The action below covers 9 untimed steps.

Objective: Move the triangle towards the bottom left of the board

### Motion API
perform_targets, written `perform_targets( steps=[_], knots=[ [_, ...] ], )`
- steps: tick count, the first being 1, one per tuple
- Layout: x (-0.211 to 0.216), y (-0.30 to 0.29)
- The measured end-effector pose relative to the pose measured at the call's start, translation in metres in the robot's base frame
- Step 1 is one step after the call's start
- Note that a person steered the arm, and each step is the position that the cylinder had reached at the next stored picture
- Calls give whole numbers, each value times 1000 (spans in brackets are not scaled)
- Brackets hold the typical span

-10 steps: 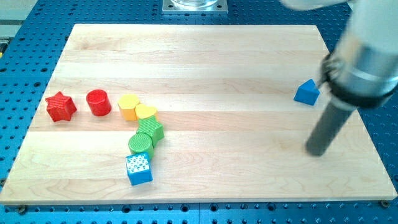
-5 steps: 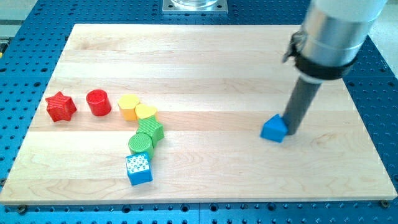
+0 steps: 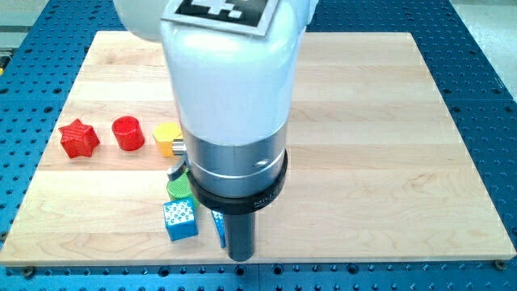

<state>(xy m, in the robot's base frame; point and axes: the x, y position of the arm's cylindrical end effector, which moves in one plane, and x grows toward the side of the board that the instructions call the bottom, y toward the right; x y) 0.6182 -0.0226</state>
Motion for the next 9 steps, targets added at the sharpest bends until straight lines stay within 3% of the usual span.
perform_targets(
  steps=[2, 5, 6, 9],
  knots=[
    [-20, 60],
    [-25, -40],
    [-4, -63],
    [-1, -81]
  ],
)
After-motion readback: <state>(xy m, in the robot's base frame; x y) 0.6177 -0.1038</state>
